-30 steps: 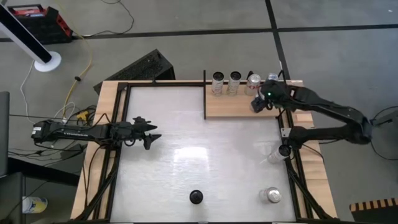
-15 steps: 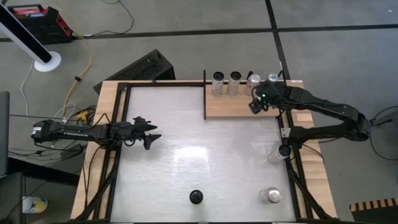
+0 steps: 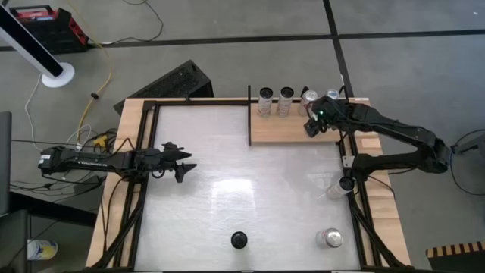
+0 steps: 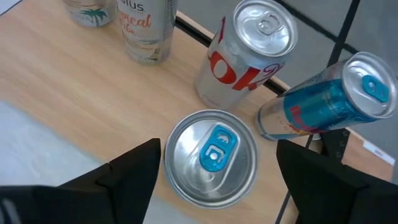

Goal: Place canned beverage on shelf
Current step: Put the blue soda can on the shelf aligned with the other blue soda can, then put the silver soda can on the shelf aligned with the other silver soda can

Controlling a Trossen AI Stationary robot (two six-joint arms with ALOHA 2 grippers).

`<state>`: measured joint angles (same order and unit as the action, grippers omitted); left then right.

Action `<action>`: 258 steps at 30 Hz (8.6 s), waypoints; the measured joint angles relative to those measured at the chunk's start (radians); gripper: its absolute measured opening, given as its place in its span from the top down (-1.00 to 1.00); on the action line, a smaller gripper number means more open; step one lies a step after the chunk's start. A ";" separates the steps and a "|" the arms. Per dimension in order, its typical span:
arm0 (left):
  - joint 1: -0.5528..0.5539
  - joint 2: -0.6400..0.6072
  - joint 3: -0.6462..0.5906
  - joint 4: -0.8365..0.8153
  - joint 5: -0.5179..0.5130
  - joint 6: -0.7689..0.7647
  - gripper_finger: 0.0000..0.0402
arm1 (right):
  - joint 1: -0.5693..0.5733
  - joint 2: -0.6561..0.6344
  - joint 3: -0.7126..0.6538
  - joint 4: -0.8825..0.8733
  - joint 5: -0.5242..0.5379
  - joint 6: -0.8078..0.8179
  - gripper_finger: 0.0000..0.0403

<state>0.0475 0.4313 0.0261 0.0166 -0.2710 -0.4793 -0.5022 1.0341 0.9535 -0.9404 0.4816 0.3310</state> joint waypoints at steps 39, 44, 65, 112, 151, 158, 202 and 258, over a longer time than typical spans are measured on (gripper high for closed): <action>0.000 0.000 0.000 0.000 0.000 0.001 -0.38 | -0.024 -0.002 -0.061 -0.036 -0.005 0.030 -0.39; 0.000 0.000 0.000 0.000 0.000 0.001 -0.38 | -0.031 -0.061 -0.063 -0.111 -0.003 0.042 -0.38; 0.000 0.000 0.000 -0.001 0.003 0.000 -0.38 | -0.284 -0.185 -0.142 0.005 -0.063 -0.123 -0.37; 0.000 0.000 -0.001 0.006 0.015 -0.010 -0.38 | -0.258 -0.186 0.151 -0.159 -0.443 -0.156 -0.61; -0.222 0.204 -0.001 0.514 0.102 0.233 -0.38 | 1.207 0.548 0.767 -0.617 -0.628 1.026 -0.58; -0.222 0.204 0.000 0.488 0.216 0.278 -0.38 | 1.327 0.636 0.771 -0.617 -0.645 1.271 -0.58; -0.222 0.203 0.000 0.513 0.282 0.293 -0.38 | 1.439 0.549 0.329 -0.229 -0.632 1.712 -0.98; -0.222 0.203 0.000 0.458 0.278 0.258 -0.38 | 1.005 0.645 0.444 -0.388 -0.312 -0.329 -0.40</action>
<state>-0.1745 0.6339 0.0261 0.4742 0.0071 -0.2214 0.5026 1.6787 1.3979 -1.3281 0.1694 0.0016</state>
